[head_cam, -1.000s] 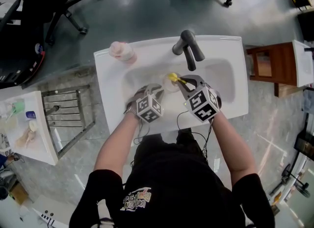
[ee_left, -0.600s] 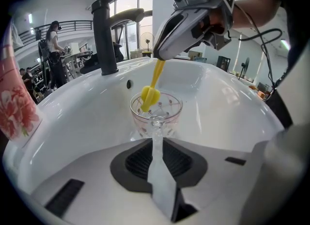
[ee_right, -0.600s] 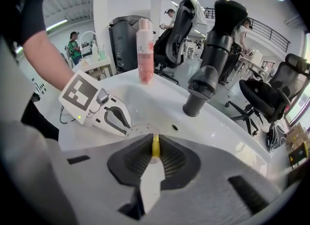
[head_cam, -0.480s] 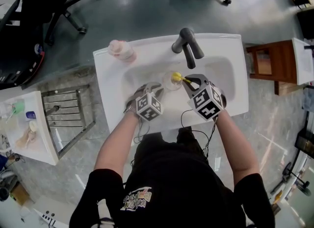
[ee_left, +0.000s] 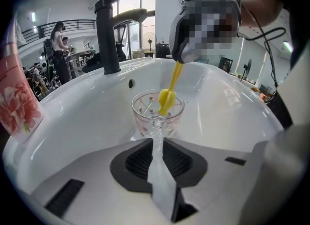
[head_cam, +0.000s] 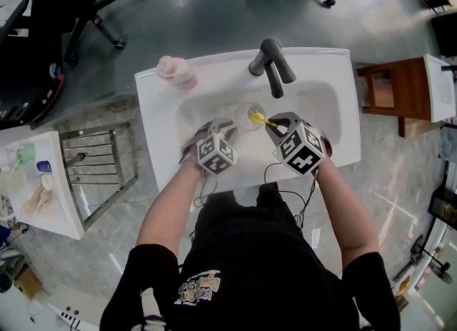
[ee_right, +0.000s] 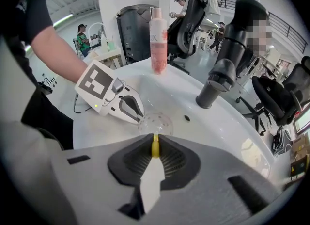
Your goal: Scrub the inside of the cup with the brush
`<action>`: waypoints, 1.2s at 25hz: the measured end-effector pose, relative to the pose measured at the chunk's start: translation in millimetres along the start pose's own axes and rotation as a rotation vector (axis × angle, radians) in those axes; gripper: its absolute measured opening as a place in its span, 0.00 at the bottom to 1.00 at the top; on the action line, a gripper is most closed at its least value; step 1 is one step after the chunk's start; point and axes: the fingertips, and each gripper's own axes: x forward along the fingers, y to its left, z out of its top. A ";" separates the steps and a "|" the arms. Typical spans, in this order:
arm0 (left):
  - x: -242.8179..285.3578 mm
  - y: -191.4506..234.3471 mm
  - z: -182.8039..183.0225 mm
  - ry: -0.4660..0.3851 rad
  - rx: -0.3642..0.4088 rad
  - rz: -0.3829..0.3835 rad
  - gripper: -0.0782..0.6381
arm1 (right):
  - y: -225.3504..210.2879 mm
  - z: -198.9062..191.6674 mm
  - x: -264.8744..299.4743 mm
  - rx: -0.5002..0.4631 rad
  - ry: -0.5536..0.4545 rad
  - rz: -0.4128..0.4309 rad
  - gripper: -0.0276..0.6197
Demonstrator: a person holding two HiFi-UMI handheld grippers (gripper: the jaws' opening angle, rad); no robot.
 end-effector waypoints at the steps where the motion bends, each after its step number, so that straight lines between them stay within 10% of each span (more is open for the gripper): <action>1: -0.1 0.0 0.0 0.000 0.000 0.001 0.19 | 2.8 0.0 0.3 0.001 0.006 0.016 0.10; 10: -1.0 0.7 0.3 0.002 -0.003 0.002 0.19 | 20.6 8.0 6.7 0.067 -0.014 0.118 0.10; 30: -0.7 -2.9 0.4 0.000 0.027 -0.019 0.19 | 5.1 38.0 28.7 0.248 -0.166 0.060 0.10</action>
